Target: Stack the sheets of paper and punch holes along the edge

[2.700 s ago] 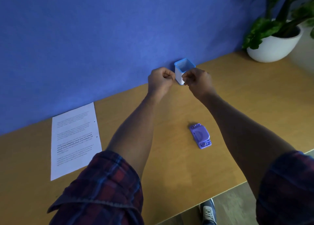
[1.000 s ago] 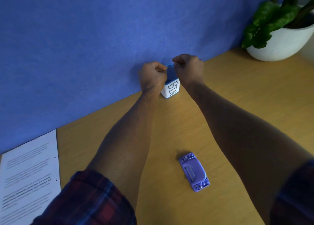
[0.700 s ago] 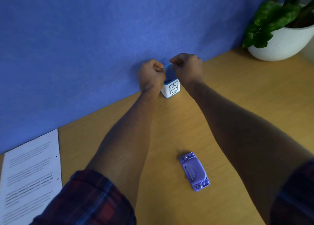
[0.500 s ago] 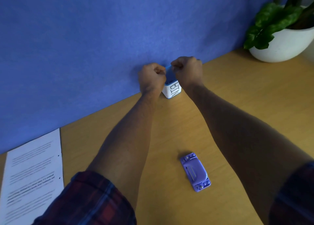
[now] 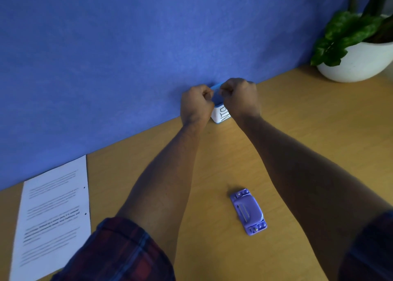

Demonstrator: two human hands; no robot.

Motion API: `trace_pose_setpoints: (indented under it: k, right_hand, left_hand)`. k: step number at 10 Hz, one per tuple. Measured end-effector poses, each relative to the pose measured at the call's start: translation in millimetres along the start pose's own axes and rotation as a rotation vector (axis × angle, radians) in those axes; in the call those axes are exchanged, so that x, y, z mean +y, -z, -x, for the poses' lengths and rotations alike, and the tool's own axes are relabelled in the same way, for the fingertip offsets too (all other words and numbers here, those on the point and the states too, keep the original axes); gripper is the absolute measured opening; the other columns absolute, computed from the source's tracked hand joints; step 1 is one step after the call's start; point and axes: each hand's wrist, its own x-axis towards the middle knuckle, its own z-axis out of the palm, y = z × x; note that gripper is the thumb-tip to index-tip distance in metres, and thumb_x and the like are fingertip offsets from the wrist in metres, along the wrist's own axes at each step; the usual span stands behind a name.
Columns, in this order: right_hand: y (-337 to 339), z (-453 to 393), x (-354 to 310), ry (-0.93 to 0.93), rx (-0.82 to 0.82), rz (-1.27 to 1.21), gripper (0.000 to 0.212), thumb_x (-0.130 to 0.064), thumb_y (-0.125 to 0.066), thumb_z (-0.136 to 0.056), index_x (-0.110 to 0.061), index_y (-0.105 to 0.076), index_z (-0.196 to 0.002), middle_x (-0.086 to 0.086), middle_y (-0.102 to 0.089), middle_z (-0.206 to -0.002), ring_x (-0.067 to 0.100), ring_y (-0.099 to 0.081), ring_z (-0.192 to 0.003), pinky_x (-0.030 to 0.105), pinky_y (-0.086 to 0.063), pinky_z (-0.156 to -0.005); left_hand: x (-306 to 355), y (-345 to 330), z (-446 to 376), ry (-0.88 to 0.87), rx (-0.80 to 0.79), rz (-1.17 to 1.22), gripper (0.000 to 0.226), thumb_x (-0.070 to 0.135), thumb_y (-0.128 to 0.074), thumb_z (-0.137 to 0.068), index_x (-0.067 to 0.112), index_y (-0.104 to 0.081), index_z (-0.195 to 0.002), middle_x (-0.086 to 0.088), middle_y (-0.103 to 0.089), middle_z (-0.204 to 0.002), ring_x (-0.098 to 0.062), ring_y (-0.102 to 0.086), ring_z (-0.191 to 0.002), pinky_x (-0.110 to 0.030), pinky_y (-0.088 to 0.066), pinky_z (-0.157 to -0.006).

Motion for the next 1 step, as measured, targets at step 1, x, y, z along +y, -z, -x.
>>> trace_pose_setpoints:
  k: [1]
  right_hand:
    - [0.8, 14.8, -5.8, 0.018, 0.025, 0.058, 0.018, -0.008, -0.058, -0.091, -0.006, -0.074, -0.096, 0.012, -0.074, -0.099, 0.033, -0.068, -0.089, 0.04, -0.054, -0.071]
  left_hand:
    - [-1.5, 9.4, 15.5, -0.021, 0.025, -0.045, 0.01, 0.023, -0.07, -0.092, 0.013, -0.073, -0.09, 0.001, -0.076, -0.089, -0.018, -0.071, -0.083, -0.036, -0.06, -0.073]
